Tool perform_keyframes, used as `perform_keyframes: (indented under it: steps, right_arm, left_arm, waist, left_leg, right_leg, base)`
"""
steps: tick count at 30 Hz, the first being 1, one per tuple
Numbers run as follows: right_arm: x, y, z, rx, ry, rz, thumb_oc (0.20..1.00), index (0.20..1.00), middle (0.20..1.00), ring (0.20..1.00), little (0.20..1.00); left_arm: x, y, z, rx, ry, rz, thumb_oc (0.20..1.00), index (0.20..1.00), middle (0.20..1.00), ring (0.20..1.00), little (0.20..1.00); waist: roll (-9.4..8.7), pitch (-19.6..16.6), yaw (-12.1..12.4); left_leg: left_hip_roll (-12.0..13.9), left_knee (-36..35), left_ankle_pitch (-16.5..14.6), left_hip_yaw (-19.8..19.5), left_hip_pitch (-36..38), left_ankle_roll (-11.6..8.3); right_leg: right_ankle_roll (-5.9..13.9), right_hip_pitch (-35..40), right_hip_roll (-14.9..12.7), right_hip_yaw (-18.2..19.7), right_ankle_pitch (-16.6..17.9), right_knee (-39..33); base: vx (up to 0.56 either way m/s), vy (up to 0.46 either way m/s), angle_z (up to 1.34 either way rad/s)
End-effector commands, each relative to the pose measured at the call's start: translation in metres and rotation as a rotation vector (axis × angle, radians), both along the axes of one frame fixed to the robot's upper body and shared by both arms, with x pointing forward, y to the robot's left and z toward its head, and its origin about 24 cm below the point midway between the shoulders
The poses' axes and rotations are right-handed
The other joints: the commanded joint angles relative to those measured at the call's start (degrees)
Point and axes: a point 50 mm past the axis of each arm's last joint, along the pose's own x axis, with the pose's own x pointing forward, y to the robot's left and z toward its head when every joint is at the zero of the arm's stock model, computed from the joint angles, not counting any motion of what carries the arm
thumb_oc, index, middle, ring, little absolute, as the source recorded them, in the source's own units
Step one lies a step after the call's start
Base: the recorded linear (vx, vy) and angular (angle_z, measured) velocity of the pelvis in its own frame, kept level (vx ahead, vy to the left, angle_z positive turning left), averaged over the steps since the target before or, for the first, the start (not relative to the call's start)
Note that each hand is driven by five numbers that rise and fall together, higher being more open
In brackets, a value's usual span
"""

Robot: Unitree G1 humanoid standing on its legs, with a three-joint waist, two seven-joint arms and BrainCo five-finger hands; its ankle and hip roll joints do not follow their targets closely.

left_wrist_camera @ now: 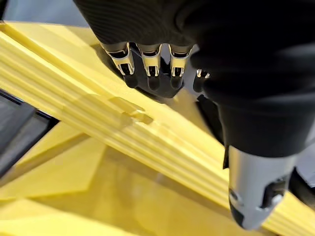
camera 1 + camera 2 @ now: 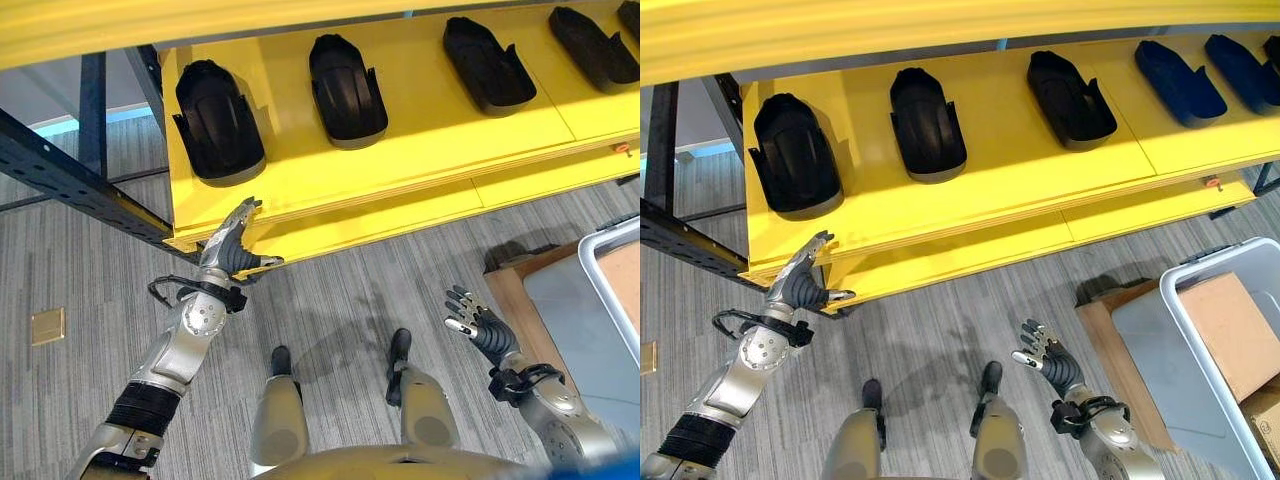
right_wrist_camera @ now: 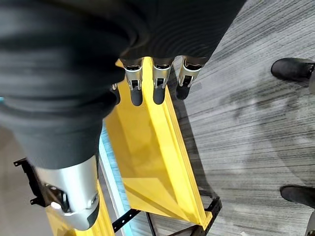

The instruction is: Move parts from the plastic box to the shelf.

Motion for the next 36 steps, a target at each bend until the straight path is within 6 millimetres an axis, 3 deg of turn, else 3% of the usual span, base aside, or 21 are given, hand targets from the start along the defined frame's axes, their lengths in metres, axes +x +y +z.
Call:
perform_keyframes:
  steps: [1,7,8,9,14,31,32,33,34,36]
  right_arm:
    - [0.005,-0.004,0.023,-0.002,-0.118,-0.008,1.0,1.0,1.0,1.0,1.0]
    - [0.006,-0.006,0.024,-0.003,-0.118,-0.012,1.0,1.0,1.0,1.0,1.0]
    - [0.005,-0.006,0.023,-0.004,-0.113,-0.012,1.0,1.0,1.0,1.0,1.0]
    - [0.006,-0.006,0.023,-0.004,-0.114,-0.012,1.0,1.0,1.0,1.0,1.0]
    - [0.006,-0.007,0.023,-0.004,-0.111,-0.009,1.0,1.0,1.0,1.0,1.0]
    - [0.009,-0.008,0.027,-0.022,-0.126,0.004,1.0,1.0,1.0,1.0,1.0]
    - [0.009,-0.007,0.027,-0.019,-0.124,0.007,1.0,1.0,1.0,1.0,1.0]
    - [0.009,-0.007,0.027,-0.019,-0.126,0.008,1.0,1.0,1.0,1.0,1.0]
    - [0.009,-0.007,0.027,-0.019,-0.126,0.012,1.0,1.0,1.0,1.0,1.0]
    - [0.01,-0.007,0.028,-0.017,-0.13,0.011,1.0,1.0,1.0,1.0,1.0]
  left_arm:
    - [0.002,0.022,0.018,0.132,-0.094,0.081,1.0,1.0,1.0,1.0,1.0]
    - [0.009,0.032,0.032,0.234,-0.156,0.145,1.0,1.0,1.0,1.0,1.0]
    - [0.01,0.033,0.033,0.244,-0.154,0.148,1.0,1.0,1.0,1.0,1.0]
    - [0.012,0.033,0.033,0.254,-0.153,0.15,1.0,1.0,1.0,1.0,1.0]
    - [0.02,0.031,0.036,0.302,-0.147,0.142,1.0,1.0,1.0,1.0,1.0]
    - [0.035,0.02,0.02,0.388,-0.023,0.078,1.0,1.0,1.0,1.0,1.0]
    - [0.035,0.019,0.018,0.389,-0.015,0.072,1.0,1.0,1.0,1.0,1.0]
    - [0.036,0.018,0.018,0.389,-0.014,0.068,1.0,1.0,1.0,1.0,1.0]
    - [0.036,0.018,0.017,0.39,-0.007,0.065,1.0,1.0,1.0,1.0,1.0]
    - [0.037,0.017,0.015,0.385,-0.001,0.065,1.0,1.0,1.0,1.0,1.0]
  waist:
    - [-0.4,-0.91,0.22]
    - [-0.23,-0.94,-0.05]
    - [-0.13,-1.19,-0.13]
    - [-0.22,-0.98,-0.23]
    - [-0.27,-1.02,-0.67]
    - [-0.32,-0.35,-1.43]
    - [-0.22,-0.48,-1.46]
    - [-0.29,-0.22,-1.45]
    - [-0.19,-0.39,-1.45]
    - [-0.3,0.01,-1.45]
  left_leg:
    - [0.41,-1.49,4.46,2.98,-1.05,1.15]
    - [0.39,-1.02,4.26,3.09,-1.74,1.06]
    - [0.54,-0.9,2.96,2.83,-1.19,0.71]
    - [0.37,-0.83,4.17,3.14,-1.83,1.06]
    - [0.34,-0.44,4.03,3.08,-2.23,1.06]
    - [0.3,0.67,3.63,3.32,-3.02,1.2]
    - [0.48,0.78,2.34,3.04,-2.47,0.88]
    - [0.29,0.75,3.61,3.3,-3.11,1.25]
    - [0.45,0.83,2.33,3.03,-2.51,0.94]
    - [0.25,1.01,3.5,3.25,-3.23,1.34]
  right_leg:
    - [2.86,2.64,-2.53,1.22,-6.48,7.47]
    - [2.81,1.8,-2.53,1.73,-6.68,7.86]
    - [3.25,2.21,-2.31,2.11,-7.79,8.12]
    - [2.8,1.64,-2.54,1.82,-6.7,7.97]
    - [2.78,1.24,-2.51,2.14,-6.84,8.37]
    - [2.71,-0.06,-2.52,3.17,-7.17,9.61]
    - [3.17,0.31,-2.31,3.53,-8.32,9.97]
    - [2.7,-0.2,-2.49,3.26,-7.29,9.77]
    - [3.13,0.2,-2.32,3.61,-8.41,10.11]
    - [2.65,-0.42,-2.52,3.38,-7.41,10.11]
  base:
    - [0.0,-0.001,-0.03]
    - [0.02,0.002,-0.04]
    - [0.0,0.001,-0.03]
    - [0.01,0.008,-0.05]
    - [-0.01,0.004,-0.01]
    - [0.01,-0.001,0.0]
    - [0.0,0.0,0.0]
    - [0.09,-0.003,-0.01]
    - [-0.07,0.013,-0.03]
    - [-0.03,0.013,-0.04]
